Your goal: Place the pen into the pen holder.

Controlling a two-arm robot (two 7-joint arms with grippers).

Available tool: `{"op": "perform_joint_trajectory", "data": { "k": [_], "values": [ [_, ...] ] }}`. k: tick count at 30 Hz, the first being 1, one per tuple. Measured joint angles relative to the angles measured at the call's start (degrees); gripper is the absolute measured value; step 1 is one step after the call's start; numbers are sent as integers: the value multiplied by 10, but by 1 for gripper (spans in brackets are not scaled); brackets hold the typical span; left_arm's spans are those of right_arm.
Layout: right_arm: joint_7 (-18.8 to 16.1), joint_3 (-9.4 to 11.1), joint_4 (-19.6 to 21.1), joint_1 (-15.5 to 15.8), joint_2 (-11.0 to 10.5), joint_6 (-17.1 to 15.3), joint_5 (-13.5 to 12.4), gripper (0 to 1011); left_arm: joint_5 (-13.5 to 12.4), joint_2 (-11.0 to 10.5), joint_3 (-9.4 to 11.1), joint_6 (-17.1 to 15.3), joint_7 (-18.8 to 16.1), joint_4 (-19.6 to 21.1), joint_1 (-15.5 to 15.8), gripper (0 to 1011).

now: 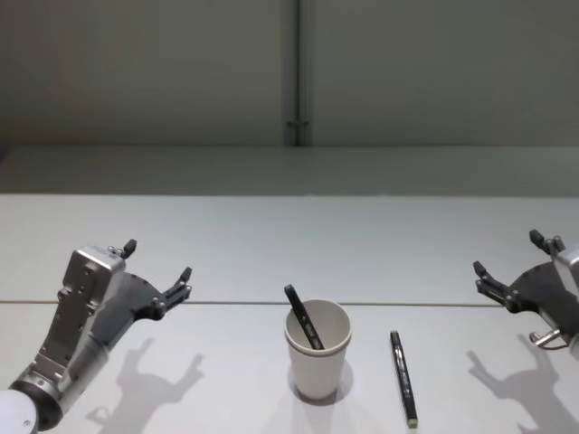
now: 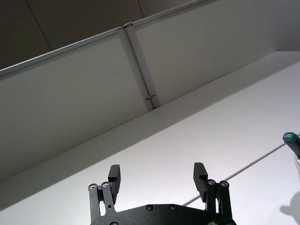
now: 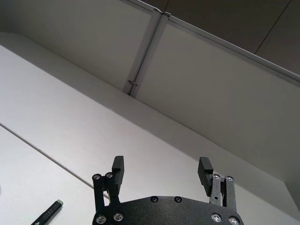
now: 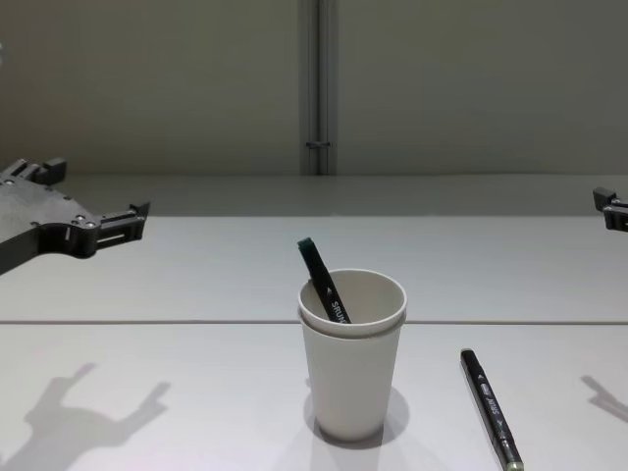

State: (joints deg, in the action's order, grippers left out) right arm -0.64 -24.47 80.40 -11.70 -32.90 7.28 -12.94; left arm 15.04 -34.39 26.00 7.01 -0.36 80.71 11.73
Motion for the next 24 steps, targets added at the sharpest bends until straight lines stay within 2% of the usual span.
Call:
{"op": "perform_joint_trajectory", "data": {
  "k": [5,24],
  "values": [
    [-1,1,0,0,1,0,1,1001,-4,-3,-2,-1,-12,2,-3,1002],
    [-10,7,1,4,1,1,1,1001,-5,-3,-2,-2,-13,3,-3,1002]
  ]
}}
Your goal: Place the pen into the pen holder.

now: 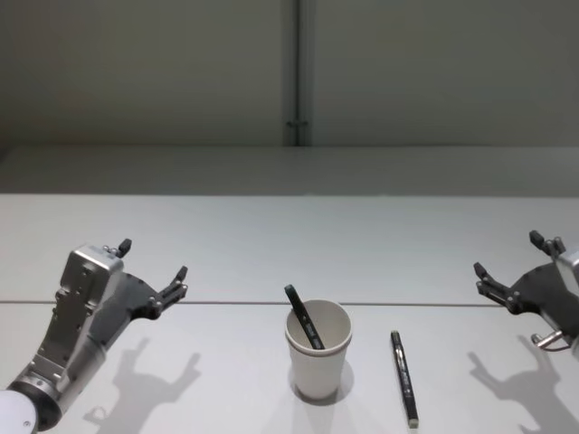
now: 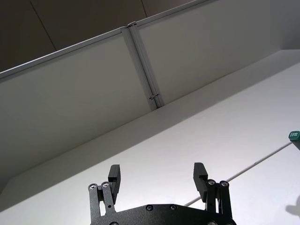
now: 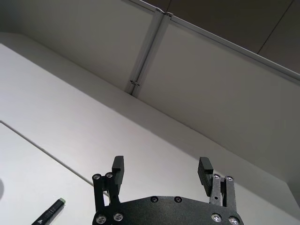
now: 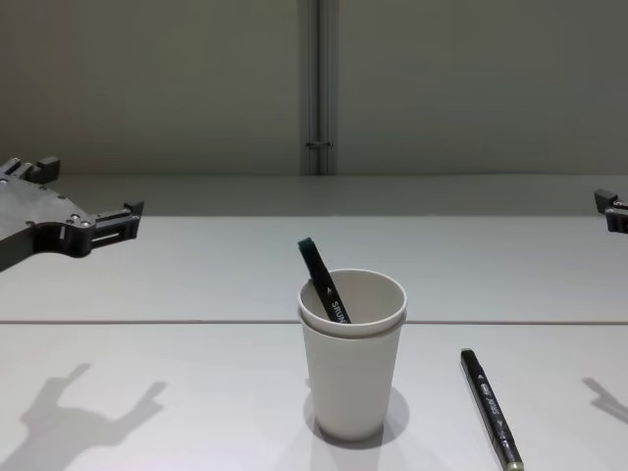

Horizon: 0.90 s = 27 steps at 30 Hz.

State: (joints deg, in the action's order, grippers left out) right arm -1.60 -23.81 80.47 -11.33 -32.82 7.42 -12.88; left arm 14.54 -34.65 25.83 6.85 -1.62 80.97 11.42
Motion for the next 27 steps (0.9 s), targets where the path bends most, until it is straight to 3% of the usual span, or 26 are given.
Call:
{"op": "perform_joint_trajectory", "data": {
  "k": [15,27],
  "values": [
    [-19,24,30,35,-8,-23,-9,1001,0,0,0,0,0,0,0,1002],
    [-53,51,67,72,-22,-58,-37,1001,0,0,0,1,0,-1,0,1001]
  ]
}}
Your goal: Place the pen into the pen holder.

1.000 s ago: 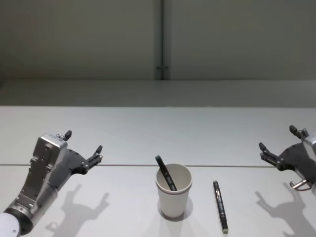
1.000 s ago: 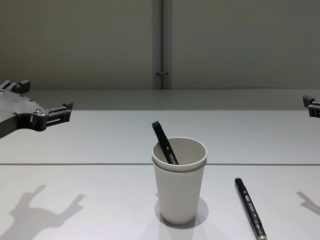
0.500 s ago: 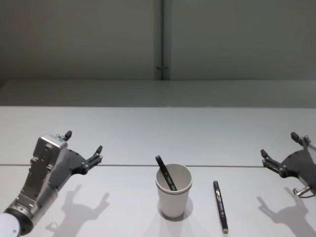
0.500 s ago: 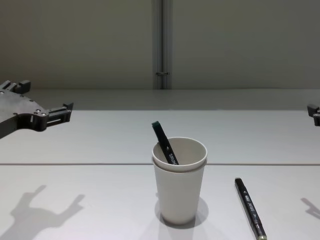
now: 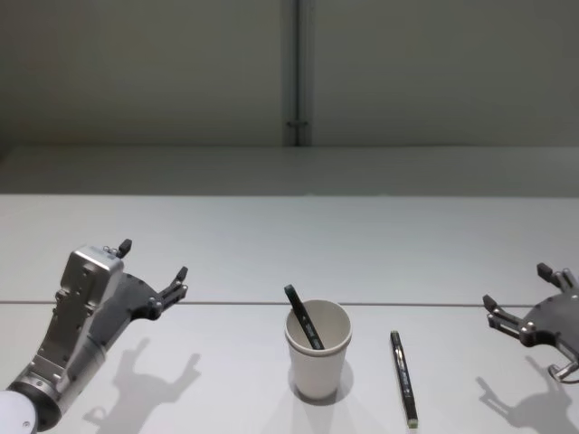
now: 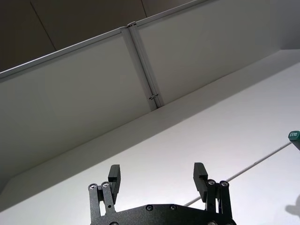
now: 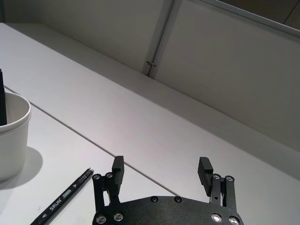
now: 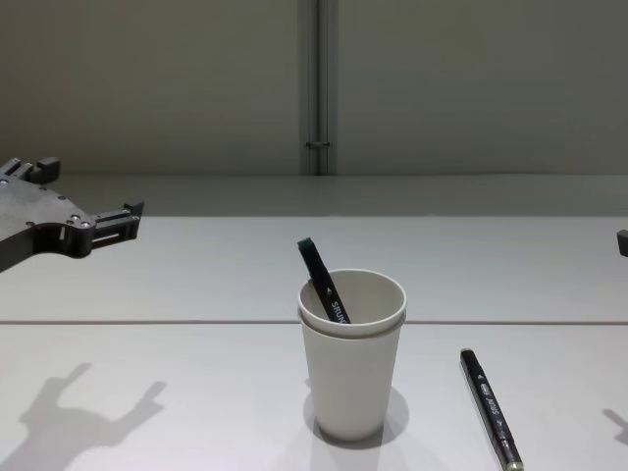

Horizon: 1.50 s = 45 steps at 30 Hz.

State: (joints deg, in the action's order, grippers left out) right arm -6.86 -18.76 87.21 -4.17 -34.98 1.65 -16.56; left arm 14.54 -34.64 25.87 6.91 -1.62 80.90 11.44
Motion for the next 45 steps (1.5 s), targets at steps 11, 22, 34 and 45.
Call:
{"op": "perform_joint_trajectory", "data": {
  "k": [11,22,34,45],
  "values": [
    [-38,8,19,3,1,-51,-17,1001,0,0,0,0,0,0,0,1002],
    [-59,8,33,-1,17,-107,-23,1001,0,0,0,0,0,0,0,1001],
    [-52,14,49,3,42,-168,-20,1001,0,0,0,0,0,0,0,1001],
    [-29,18,50,-3,79,-237,-16,1001,0,0,0,0,0,0,0,1002]
  ]
}}
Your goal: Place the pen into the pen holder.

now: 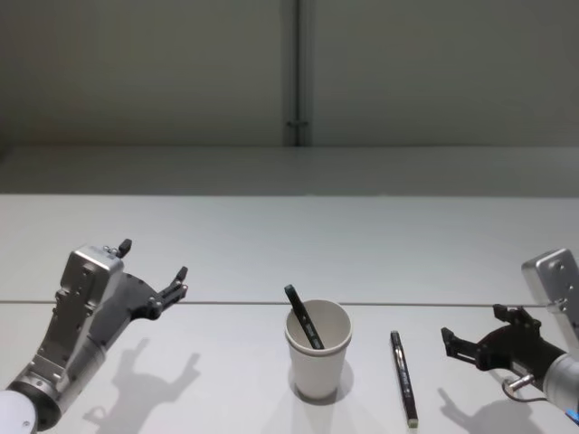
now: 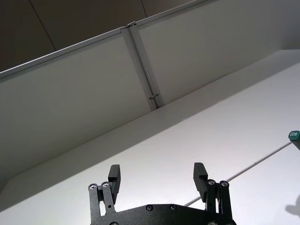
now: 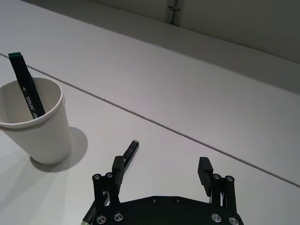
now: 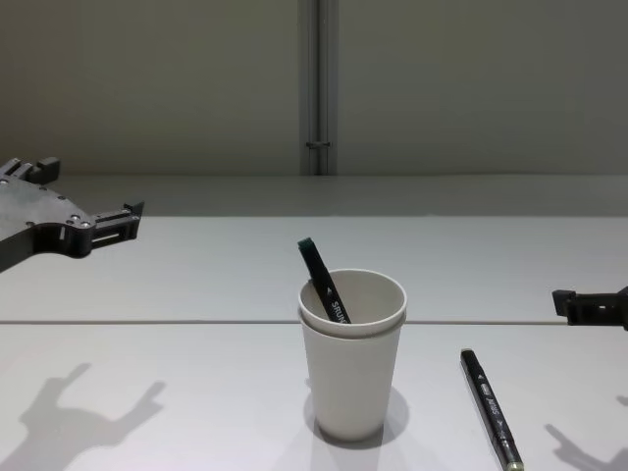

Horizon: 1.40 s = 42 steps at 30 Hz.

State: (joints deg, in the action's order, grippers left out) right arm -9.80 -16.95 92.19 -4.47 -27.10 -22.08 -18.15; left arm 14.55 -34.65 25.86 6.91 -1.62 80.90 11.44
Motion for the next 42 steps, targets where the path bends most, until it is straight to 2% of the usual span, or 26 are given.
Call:
{"op": "perform_joint_trajectory", "data": {
  "k": [14,25,42],
  "values": [
    [17,-3,-6,-11,47,-71,8,1001,0,0,0,0,0,0,0,1002],
    [32,-6,-28,-22,73,-102,26,1001,0,0,0,0,0,0,0,1001],
    [34,-13,-53,-31,105,-140,47,1001,0,0,0,0,0,0,0,1002]
  ]
}}
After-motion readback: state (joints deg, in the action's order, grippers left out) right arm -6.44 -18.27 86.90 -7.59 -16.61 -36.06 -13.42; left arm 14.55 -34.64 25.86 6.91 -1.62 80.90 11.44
